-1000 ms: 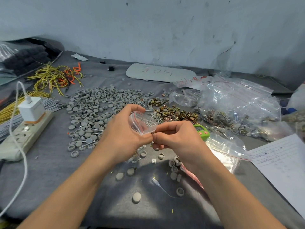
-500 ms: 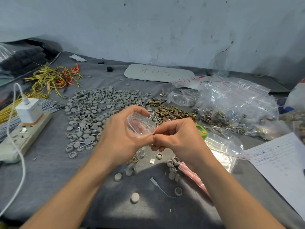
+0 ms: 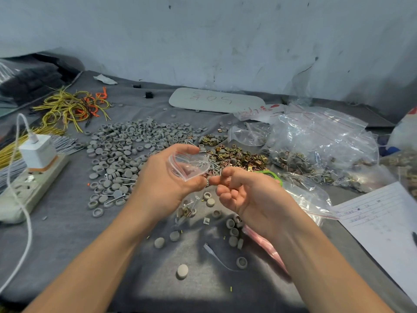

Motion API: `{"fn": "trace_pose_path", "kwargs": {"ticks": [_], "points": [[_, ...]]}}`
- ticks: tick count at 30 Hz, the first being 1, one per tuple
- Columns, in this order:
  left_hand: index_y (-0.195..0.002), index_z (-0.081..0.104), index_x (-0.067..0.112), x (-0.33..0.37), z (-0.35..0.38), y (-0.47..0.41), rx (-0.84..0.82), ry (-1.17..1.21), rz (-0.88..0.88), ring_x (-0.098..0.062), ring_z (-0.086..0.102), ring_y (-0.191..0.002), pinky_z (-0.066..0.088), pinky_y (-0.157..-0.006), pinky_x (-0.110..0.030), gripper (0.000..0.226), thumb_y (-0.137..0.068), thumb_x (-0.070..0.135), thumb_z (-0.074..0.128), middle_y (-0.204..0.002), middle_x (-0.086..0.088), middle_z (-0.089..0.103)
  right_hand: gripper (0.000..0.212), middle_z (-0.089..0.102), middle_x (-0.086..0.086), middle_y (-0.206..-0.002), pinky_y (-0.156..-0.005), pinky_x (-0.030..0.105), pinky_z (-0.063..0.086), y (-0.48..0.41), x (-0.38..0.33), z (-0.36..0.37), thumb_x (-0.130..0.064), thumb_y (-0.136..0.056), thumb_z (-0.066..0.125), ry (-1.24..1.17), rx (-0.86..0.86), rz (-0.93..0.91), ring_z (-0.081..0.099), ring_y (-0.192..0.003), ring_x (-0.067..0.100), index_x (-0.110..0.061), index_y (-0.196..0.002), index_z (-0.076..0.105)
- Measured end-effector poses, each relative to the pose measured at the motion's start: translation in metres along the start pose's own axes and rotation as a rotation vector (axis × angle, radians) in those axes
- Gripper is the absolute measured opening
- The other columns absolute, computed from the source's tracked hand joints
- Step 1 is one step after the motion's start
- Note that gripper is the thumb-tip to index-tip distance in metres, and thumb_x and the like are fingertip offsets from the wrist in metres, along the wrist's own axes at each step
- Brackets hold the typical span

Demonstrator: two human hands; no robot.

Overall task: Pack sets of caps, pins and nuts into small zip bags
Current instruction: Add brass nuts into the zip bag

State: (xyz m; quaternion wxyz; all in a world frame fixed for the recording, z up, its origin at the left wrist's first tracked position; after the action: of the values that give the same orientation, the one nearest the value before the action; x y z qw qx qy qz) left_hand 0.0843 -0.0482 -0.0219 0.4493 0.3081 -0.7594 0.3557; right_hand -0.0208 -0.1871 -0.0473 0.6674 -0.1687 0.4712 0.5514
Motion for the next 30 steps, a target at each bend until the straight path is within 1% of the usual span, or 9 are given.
{"fn": "trace_pose_path", "kwargs": {"ticks": [5, 8, 10, 14, 18, 21, 24, 27, 30], "points": [[-0.115, 0.065, 0.042, 0.003, 0.004, 0.001, -0.028, -0.059, 0.038, -0.005, 0.070, -0.063, 0.049, -0.060, -0.018, 0.059, -0.069, 0.018, 0.095, -0.078, 0.008, 0.076, 0.025, 0.066, 0.009, -0.074, -0.043, 0.016, 0.037, -0.001, 0.002, 0.005, 0.004, -0.090, 0.070, 0.297, -0.030, -0.093, 0.047, -0.053, 0.010, -0.014, -0.076, 0.080], [-0.113, 0.063, 0.046, 0.004, 0.010, 0.002, -0.078, -0.059, 0.046, -0.017, 0.070, -0.064, 0.059, -0.062, -0.042, 0.058, -0.064, 0.035, 0.091, -0.077, 0.002, 0.076, 0.027, 0.060, 0.011, -0.066, -0.039, 0.017, 0.029, -0.004, 0.005, 0.005, 0.005, -0.090, 0.069, 0.314, 0.010, -0.151, 0.039, -0.048, 0.011, -0.012, -0.071, 0.078], [-0.111, 0.063, 0.050, 0.004, 0.011, 0.002, -0.058, -0.086, 0.033, -0.019, 0.070, -0.065, 0.060, -0.065, -0.047, 0.060, -0.055, 0.048, 0.083, -0.078, 0.003, 0.076, 0.028, 0.060, 0.008, -0.061, -0.039, 0.017, 0.030, -0.006, 0.005, 0.002, 0.001, -0.091, 0.070, 0.384, 0.070, -0.179, 0.039, -0.045, 0.011, -0.012, -0.068, 0.078], [-0.109, 0.063, 0.052, 0.004, 0.006, 0.003, 0.032, -0.141, 0.034, -0.002, 0.069, -0.064, 0.048, -0.058, -0.018, 0.062, -0.057, 0.040, 0.096, -0.079, 0.015, 0.074, 0.027, 0.058, 0.002, -0.054, -0.042, 0.017, 0.032, -0.006, 0.003, -0.004, -0.012, -0.091, 0.076, 0.491, 0.200, -0.225, 0.040, -0.042, 0.009, -0.015, -0.064, 0.079], [-0.114, 0.060, 0.051, 0.006, -0.002, 0.003, 0.090, -0.162, -0.011, 0.002, 0.069, -0.075, 0.047, -0.068, -0.022, 0.068, -0.056, 0.043, 0.096, -0.087, 0.012, 0.075, 0.019, 0.070, -0.011, -0.061, -0.063, 0.026, 0.043, 0.004, -0.023, -0.015, -0.020, -0.087, 0.082, 0.515, 0.374, -0.409, 0.055, -0.050, -0.002, -0.033, -0.073, 0.082], [-0.114, 0.052, 0.057, 0.013, 0.004, 0.008, 0.037, -0.296, -0.029, 0.007, 0.066, -0.073, 0.039, -0.057, -0.010, 0.072, -0.059, 0.041, 0.096, -0.088, 0.018, 0.072, 0.016, 0.077, -0.001, -0.074, -0.063, 0.026, 0.054, 0.017, -0.045, 0.001, -0.015, -0.086, 0.081, 0.484, 0.233, -0.647, 0.064, -0.064, 0.005, -0.028, -0.079, 0.083], [-0.111, 0.048, 0.057, 0.014, 0.017, 0.015, -0.037, -0.339, -0.053, 0.007, 0.063, -0.072, 0.038, -0.055, -0.012, 0.075, -0.057, 0.041, 0.097, -0.091, 0.021, 0.069, 0.016, 0.077, -0.004, -0.072, -0.057, 0.025, 0.051, 0.023, -0.043, 0.024, -0.009, -0.085, 0.080, 0.704, 0.084, -0.771, 0.064, -0.063, 0.008, -0.024, -0.083, 0.085], [-0.108, 0.051, 0.049, 0.013, 0.022, 0.015, -0.047, -0.268, -0.033, 0.004, 0.066, -0.072, 0.042, -0.053, -0.013, 0.069, -0.054, 0.037, 0.095, -0.089, 0.020, 0.071, 0.022, 0.078, -0.011, -0.077, -0.062, 0.023, 0.056, 0.018, -0.031, 0.032, -0.005, -0.087, 0.076, 0.841, 0.072, -0.728, 0.071, -0.069, 0.004, -0.025, -0.090, 0.086], [-0.106, 0.050, 0.047, 0.010, 0.018, 0.013, -0.013, -0.250, -0.037, 0.001, 0.066, -0.073, 0.045, -0.060, -0.021, 0.064, -0.059, 0.036, 0.093, -0.091, 0.019, 0.070, 0.029, 0.068, -0.008, -0.061, -0.050, 0.017, 0.043, 0.009, -0.028, 0.019, 0.003, -0.089, 0.065, 0.524, 0.082, -0.558, 0.053, -0.051, 0.006, -0.018, -0.089, 0.085]]}}
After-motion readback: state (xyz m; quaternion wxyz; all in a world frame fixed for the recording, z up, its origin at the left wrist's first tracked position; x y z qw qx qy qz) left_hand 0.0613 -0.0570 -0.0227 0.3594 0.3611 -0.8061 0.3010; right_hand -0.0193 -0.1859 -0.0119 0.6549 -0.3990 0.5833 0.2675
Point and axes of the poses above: each hand's wrist, its own y-axis away from the middle knuckle, its own z-axis out of the palm, x = y × z, the point moved 7 cm from there along -y, towards the middle knuckle
